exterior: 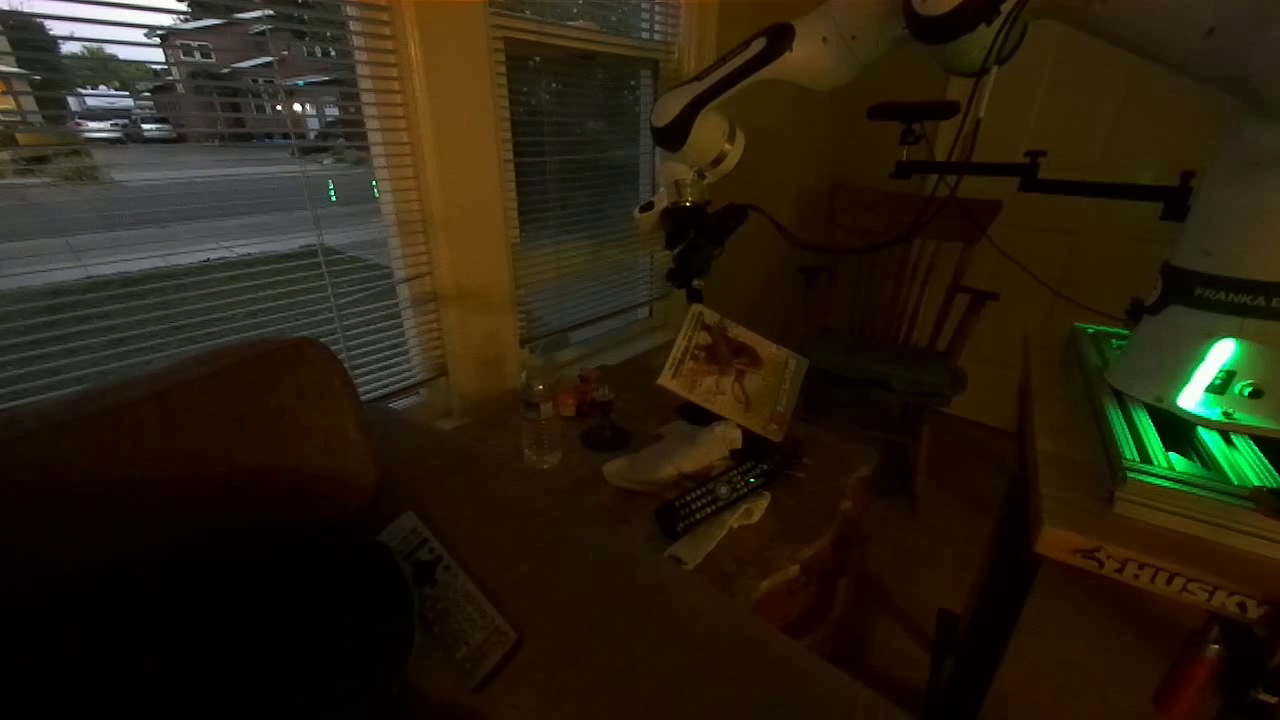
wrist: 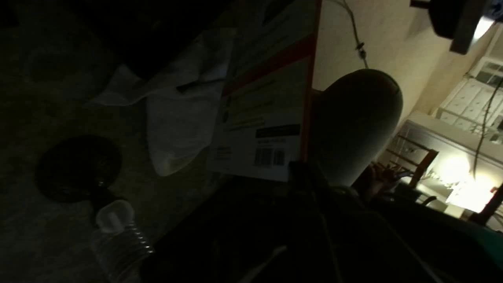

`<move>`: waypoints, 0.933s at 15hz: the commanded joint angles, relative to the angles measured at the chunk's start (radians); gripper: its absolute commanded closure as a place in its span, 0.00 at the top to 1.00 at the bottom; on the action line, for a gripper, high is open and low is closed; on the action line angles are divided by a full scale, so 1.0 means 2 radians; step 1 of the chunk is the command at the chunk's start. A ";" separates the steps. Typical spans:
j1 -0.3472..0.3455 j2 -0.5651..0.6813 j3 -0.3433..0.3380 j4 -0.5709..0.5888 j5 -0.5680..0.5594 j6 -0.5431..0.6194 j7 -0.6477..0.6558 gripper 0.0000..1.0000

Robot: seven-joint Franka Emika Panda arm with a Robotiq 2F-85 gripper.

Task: Move the book to the left

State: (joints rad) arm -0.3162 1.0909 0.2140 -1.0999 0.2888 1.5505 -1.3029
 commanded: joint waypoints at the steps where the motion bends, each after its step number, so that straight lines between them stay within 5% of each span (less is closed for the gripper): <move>1: 0.007 -0.047 -0.004 -0.057 -0.007 -0.035 -0.057 0.01; 14: 0.063 -0.016 0.004 -0.037 0.012 -0.013 -0.150 0.01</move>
State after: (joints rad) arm -0.2196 1.0406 0.2227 -1.1992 0.3069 1.4926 -1.5587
